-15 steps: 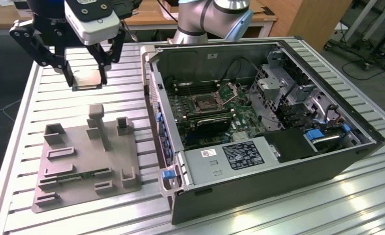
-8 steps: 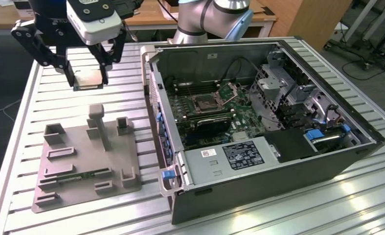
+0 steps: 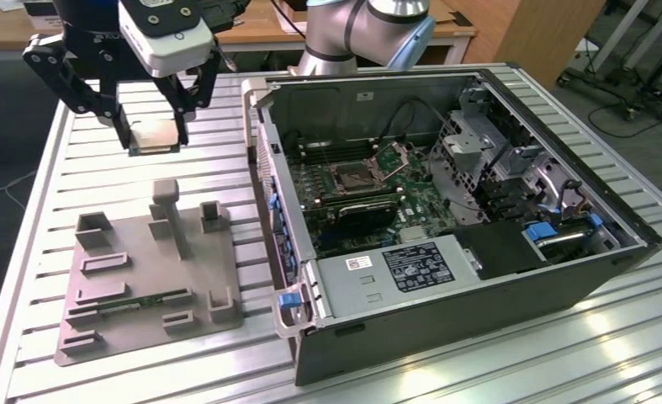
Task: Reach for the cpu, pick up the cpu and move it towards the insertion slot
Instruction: 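Pick up the cpu and move it towards the insertion slot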
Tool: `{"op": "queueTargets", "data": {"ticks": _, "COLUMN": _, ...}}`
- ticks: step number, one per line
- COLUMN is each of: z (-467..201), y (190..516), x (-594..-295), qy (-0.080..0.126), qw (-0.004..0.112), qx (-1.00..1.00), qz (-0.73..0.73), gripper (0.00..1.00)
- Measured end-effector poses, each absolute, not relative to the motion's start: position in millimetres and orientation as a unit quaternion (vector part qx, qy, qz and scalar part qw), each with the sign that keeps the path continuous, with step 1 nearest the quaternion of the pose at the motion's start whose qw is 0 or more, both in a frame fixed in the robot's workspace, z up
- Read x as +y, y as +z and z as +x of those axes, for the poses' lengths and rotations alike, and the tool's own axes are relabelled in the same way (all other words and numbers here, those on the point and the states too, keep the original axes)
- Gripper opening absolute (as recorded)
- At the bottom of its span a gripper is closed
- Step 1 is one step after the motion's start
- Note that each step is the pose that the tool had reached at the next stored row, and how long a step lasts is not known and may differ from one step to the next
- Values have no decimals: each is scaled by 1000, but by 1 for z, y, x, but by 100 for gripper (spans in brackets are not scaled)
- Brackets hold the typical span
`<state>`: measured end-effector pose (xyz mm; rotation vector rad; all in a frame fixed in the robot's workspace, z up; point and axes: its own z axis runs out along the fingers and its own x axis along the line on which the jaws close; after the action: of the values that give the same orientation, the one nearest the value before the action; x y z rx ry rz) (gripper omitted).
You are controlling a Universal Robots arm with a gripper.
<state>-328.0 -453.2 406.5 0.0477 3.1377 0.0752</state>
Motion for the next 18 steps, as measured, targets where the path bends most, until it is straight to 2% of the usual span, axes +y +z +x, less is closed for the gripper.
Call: {"op": "queueTargets", "data": {"ticks": 18, "z": -323, "y": 406, "x": -453, "qy": 24, "qw": 1, "qx": 1000, "qz": 15, "gripper": 55}}
